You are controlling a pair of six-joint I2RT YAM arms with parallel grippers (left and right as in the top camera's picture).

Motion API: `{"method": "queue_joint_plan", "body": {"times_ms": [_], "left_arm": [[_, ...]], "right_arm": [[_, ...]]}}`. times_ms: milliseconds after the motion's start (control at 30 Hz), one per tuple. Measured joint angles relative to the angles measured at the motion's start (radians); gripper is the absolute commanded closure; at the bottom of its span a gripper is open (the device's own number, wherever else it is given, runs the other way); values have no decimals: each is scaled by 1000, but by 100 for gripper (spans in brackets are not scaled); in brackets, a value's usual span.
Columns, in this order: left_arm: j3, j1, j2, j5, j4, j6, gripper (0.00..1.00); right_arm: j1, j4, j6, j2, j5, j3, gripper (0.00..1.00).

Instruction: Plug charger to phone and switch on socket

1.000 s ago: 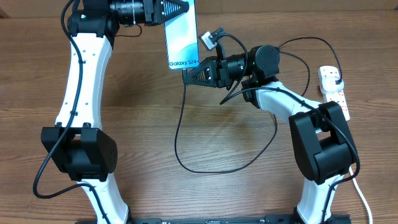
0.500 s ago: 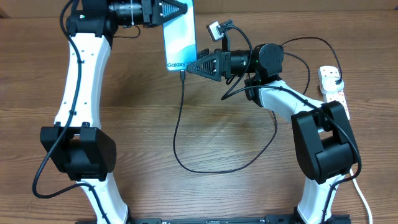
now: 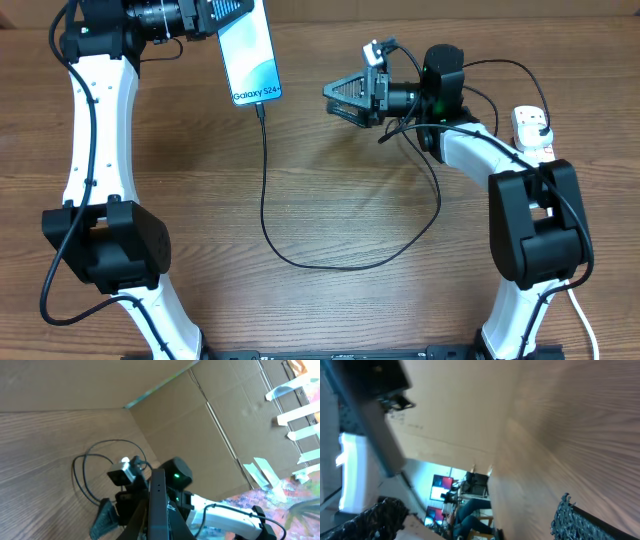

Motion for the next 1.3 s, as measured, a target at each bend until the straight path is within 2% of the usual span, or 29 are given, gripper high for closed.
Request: {"method": "queue_joint_plan", "body": {"times_ms": [167,267,400,667,933,1300], "left_arm": [[0,-6,0,0,-6,0,96],[0,-13,0,-28,-69,5,95],[0,-33,0,-96,-177,50,96],[0,-117,24,-212,-245,110,96],[0,-174,191,-214,-247,127,96],[0,-243,346,-214,-212,128,96]], "right_arm": [[-11,-311,-197,0,56,4,0],[-12,-517,-334,0,126,5,0],[-14,-691,-472,0,222,4,0],[-68,-759,-594,0,297,4,0],[-187,-834,-664,0,249,4,0],[-231,-877,-712,0,227,4,0]]}}
